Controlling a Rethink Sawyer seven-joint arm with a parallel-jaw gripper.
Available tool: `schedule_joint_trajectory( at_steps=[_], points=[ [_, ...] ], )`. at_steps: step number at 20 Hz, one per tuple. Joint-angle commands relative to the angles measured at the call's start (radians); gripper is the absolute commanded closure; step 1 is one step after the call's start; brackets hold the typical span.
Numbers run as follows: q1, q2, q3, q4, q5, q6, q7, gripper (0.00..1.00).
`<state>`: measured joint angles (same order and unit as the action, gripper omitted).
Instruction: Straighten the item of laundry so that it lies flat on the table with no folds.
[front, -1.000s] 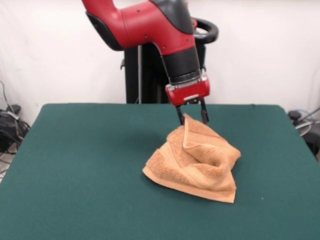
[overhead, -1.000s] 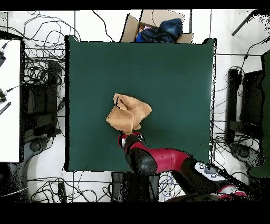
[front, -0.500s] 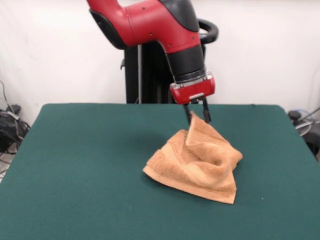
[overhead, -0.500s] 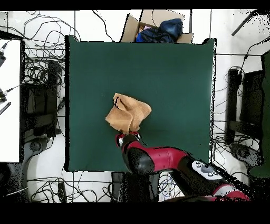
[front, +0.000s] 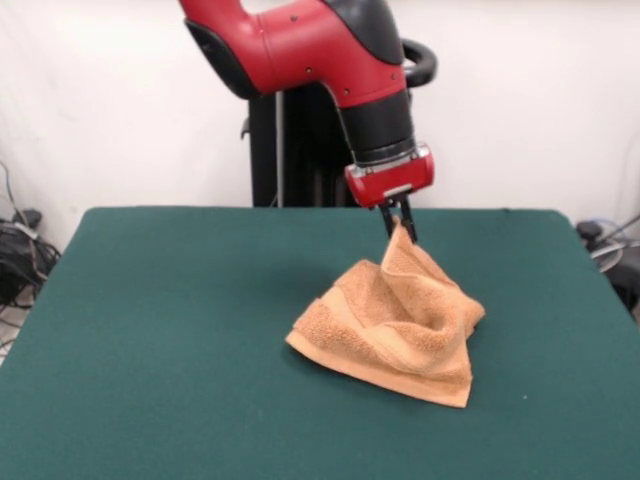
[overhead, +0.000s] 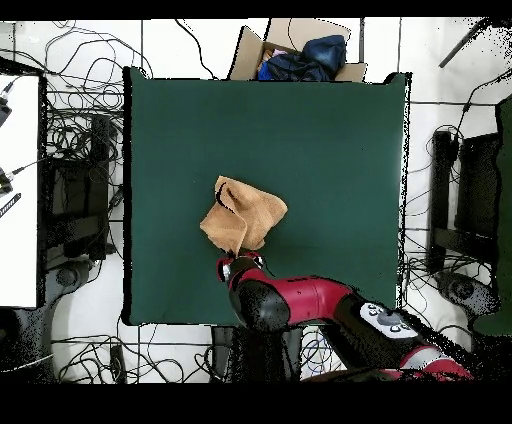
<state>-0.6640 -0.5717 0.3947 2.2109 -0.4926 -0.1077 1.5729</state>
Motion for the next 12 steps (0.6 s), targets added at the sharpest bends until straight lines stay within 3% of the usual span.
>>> schedule_joint_trajectory(
  at_steps=[1,5,7,12],
  points=[
    [0.03,-0.003,0.046,-0.067,-0.007,0.11,0.077,1.0],
    [0.028,-0.05,0.052,-0.041,0.001,0.098,0.092,1.0],
    [0.029,-0.114,0.053,-0.014,0.023,0.145,0.089,1.0],
    [-0.09,-0.332,0.186,0.104,0.112,0.324,0.037,1.0]
  ],
)
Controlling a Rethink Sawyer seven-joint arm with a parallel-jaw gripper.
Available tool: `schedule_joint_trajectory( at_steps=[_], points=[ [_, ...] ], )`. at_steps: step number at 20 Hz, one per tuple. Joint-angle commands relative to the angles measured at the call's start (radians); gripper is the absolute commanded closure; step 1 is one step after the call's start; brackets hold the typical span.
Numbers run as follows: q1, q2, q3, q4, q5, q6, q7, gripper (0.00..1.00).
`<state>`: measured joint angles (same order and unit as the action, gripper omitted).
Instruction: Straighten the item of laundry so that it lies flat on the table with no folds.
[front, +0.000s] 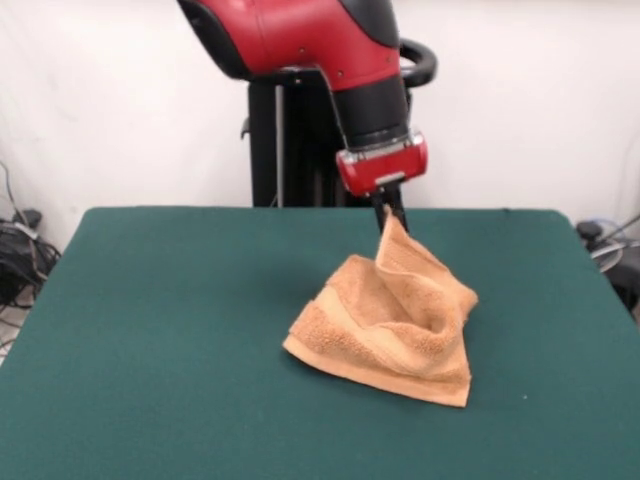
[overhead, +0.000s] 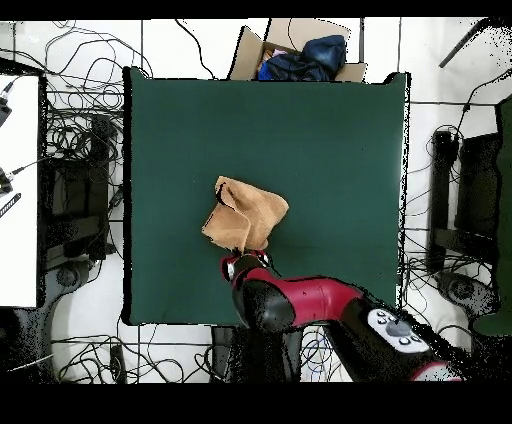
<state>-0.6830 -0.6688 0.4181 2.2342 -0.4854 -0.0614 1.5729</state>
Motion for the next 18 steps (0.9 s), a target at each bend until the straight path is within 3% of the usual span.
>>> schedule_joint_trajectory(
  at_steps=[1,4,8,13,15,18],
  points=[
    [-0.09,-0.275,0.187,0.096,0.13,0.316,0.022,1.0],
    [-0.156,-0.44,0.271,0.143,0.257,0.475,-0.06,1.0],
    [-0.19,-0.524,0.297,0.14,0.302,0.581,-0.121,1.0],
    [-0.192,-0.587,0.252,0.081,0.216,0.674,-0.153,1.0],
    [-0.18,-0.586,0.235,0.07,0.167,0.649,-0.118,1.0],
    [-0.118,-0.514,0.167,0.055,0.039,0.526,0.014,1.0]
  ],
)
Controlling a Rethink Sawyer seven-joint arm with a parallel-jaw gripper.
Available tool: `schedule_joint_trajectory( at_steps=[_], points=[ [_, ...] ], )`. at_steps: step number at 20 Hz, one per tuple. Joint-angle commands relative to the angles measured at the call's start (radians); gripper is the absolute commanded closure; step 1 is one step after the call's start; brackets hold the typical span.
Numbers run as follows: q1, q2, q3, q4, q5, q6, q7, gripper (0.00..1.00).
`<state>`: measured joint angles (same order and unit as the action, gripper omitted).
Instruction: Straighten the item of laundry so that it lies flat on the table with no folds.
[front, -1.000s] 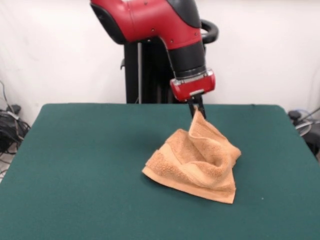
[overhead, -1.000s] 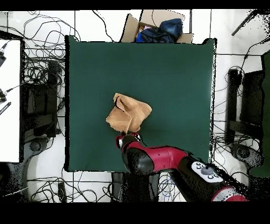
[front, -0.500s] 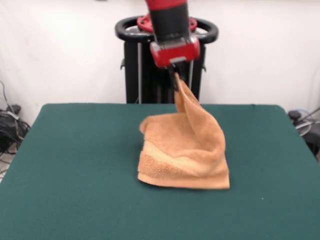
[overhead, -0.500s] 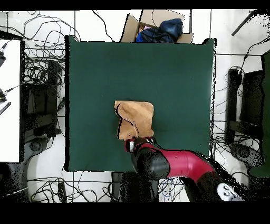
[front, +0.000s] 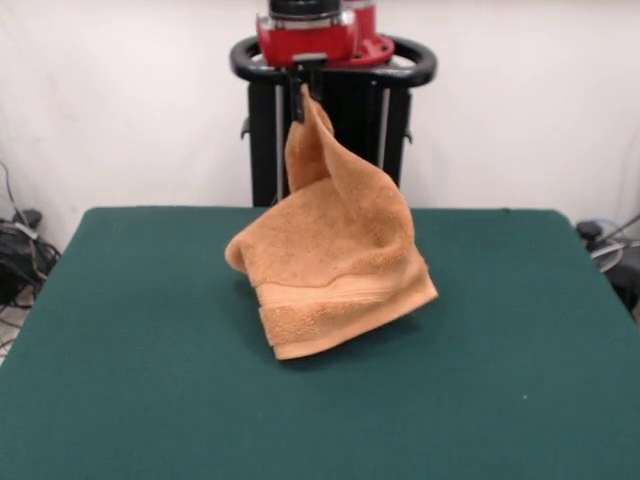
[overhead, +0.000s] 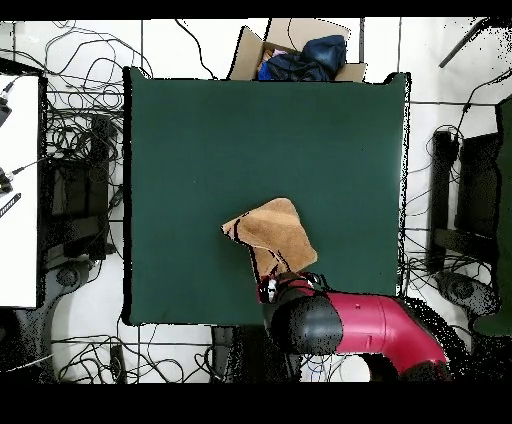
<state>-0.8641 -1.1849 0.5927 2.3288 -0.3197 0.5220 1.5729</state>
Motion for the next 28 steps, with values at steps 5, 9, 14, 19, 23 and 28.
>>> schedule_joint_trajectory(
  at_steps=[5,9,14,19,23,28],
  points=[
    [0.257,0.149,-0.228,-0.113,-0.313,-0.283,0.237,1.0],
    [0.383,0.237,-0.398,-0.144,-0.305,-0.485,0.288,1.0],
    [0.588,0.375,-0.672,-0.197,-0.178,-0.74,0.27,1.0],
    [0.677,0.444,-0.786,-0.176,-0.047,-0.854,0.204,1.0],
    [0.743,0.472,-0.864,-0.156,0.06,-0.906,0.172,1.0],
    [0.846,0.503,-0.969,-0.131,0.195,-0.929,0.168,1.0]
  ],
)
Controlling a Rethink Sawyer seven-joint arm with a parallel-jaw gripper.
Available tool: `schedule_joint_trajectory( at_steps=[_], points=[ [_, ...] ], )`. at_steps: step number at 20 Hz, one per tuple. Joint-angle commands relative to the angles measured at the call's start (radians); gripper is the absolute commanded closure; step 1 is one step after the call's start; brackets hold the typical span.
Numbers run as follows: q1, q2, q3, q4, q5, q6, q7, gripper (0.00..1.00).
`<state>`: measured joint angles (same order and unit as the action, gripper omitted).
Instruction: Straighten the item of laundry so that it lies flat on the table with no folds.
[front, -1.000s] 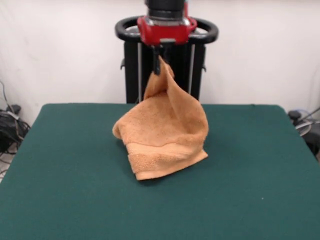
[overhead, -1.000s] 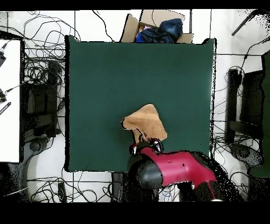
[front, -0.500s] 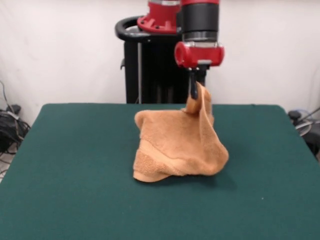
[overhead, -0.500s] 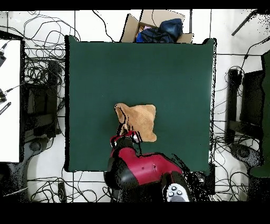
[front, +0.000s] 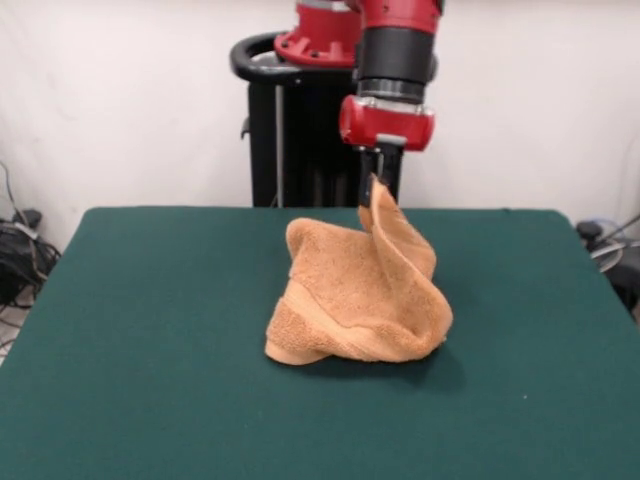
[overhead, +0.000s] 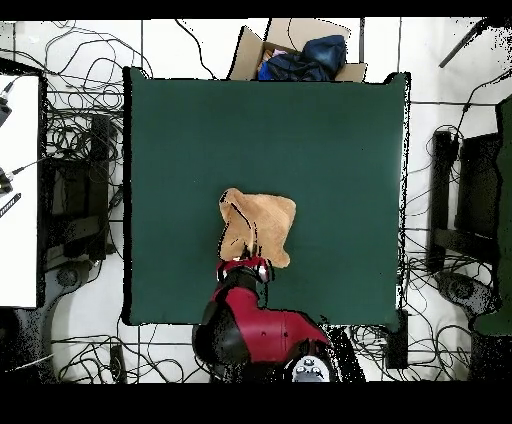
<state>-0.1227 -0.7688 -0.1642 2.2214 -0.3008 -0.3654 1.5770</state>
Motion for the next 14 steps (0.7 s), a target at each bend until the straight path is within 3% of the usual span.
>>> schedule_joint_trajectory(
  at_steps=[1,8,11,14],
  points=[
    [0.121,0.085,-0.229,-0.018,0.192,-0.041,0.163,1.0],
    [0.285,-0.026,-0.411,0.001,0.285,0.078,0.111,1.0],
    [0.279,-0.078,-0.438,-0.024,0.25,0.133,0.09,1.0],
    [0.2,-0.15,-0.42,-0.067,0.156,0.192,0.051,1.0]
  ],
)
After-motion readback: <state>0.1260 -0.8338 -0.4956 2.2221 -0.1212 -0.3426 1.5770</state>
